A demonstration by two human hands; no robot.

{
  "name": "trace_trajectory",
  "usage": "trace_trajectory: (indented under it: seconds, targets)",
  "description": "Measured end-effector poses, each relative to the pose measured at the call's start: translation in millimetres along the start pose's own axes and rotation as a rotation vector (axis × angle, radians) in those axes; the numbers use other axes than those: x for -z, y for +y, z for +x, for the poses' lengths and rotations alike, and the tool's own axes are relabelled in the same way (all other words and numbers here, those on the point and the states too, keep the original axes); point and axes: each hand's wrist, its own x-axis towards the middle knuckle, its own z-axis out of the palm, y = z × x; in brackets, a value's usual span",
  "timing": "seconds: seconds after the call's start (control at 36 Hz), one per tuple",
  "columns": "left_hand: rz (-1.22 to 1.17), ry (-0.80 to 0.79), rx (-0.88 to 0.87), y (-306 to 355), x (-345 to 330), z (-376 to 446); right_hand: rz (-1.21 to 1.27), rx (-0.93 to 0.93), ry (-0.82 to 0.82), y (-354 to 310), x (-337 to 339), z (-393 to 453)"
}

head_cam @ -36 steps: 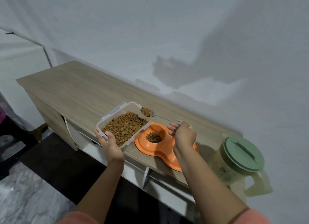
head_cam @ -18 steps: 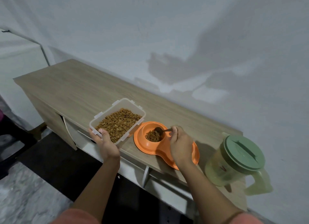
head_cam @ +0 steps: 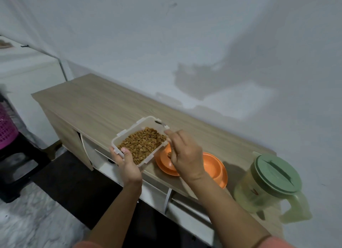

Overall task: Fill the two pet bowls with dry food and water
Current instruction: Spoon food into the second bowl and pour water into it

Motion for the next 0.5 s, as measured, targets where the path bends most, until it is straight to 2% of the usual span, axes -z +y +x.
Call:
trace_trajectory:
  seconds: [0.11, 0.28, 0.44, 0.5]
  targets:
    - [-0.043, -0.058, 0.04, 3.1, 0.0, -7.3, -0.104, 0.123, -0.106, -13.1, -15.2, -0.5]
    - [-0.049, -0.141, 0.064, 10.9, 1.5, -15.2, -0.217, 0.152, -0.251, -26.1, -31.5, -7.0]
    - [-0.019, -0.171, 0.059, 14.2, 9.9, -12.7, -0.052, 0.022, -0.408, -38.7, -25.3, -5.7]
    - [-0.036, -0.168, 0.073, 15.7, 11.4, -13.2, 0.012, -0.033, -0.408, -38.0, -23.0, -4.2]
